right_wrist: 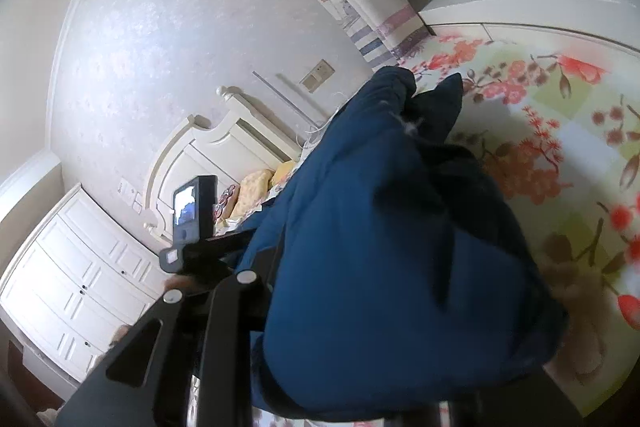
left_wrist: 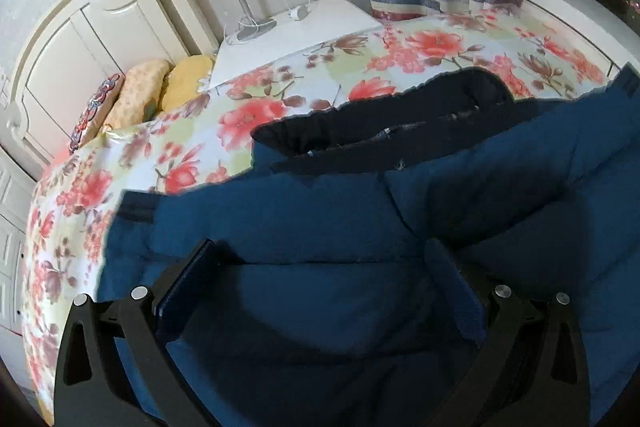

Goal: Fold large clothes
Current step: 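Grasp the folded jacket edge with the right tool and lift it while the left tool holds the jacket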

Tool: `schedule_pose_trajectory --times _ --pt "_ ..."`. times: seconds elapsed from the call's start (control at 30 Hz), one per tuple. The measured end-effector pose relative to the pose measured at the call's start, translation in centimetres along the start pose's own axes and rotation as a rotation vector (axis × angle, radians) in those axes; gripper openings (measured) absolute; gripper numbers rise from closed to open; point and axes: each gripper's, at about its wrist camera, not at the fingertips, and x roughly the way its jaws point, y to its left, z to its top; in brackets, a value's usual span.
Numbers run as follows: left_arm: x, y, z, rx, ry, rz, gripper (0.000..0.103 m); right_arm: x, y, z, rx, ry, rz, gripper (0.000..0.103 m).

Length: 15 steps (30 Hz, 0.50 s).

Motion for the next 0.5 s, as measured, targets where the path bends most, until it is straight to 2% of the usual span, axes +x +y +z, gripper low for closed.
schedule_pose_trajectory --times 0.1,0.17,0.23,0.3,0.33,0.37,0.43,0.5 --pt "-3.3 2.0 -1.8 -0.056 -0.083 -0.045 0.099 0.5 0.0 0.4 -0.018 -0.003 -0.002 0.023" --pt "-6.6 2.6 -4.1 -0.047 -0.163 -0.046 0.099 0.3 -0.4 0.4 -0.012 -0.002 -0.005 0.023" --pt "-9.8 2.7 -7.8 -0.012 -0.214 -0.084 0.099 0.5 -0.5 0.4 -0.007 -0.008 -0.01 0.023" --pt "-11.2 1.3 -10.9 0.052 -0.216 -0.147 0.099 0.8 -0.3 0.5 -0.021 -0.017 -0.029 0.023" --pt "-11.5 0.2 -12.6 0.1 -0.216 -0.152 0.099 0.8 0.1 0.5 -0.029 -0.02 -0.036 0.023" --pt "-11.6 -1.0 -14.3 0.136 -0.232 -0.111 0.099 1.1 0.4 0.7 -0.038 -0.02 -0.043 0.023" --pt "-11.4 -1.7 -16.5 0.143 -0.257 -0.065 0.099 1.4 2.1 0.7 -0.095 -0.025 -0.071 0.023" --pt "-11.4 -0.8 -17.5 0.107 -0.227 -0.101 0.099 1.6 4.4 0.8 -0.164 -0.036 -0.098 0.023"
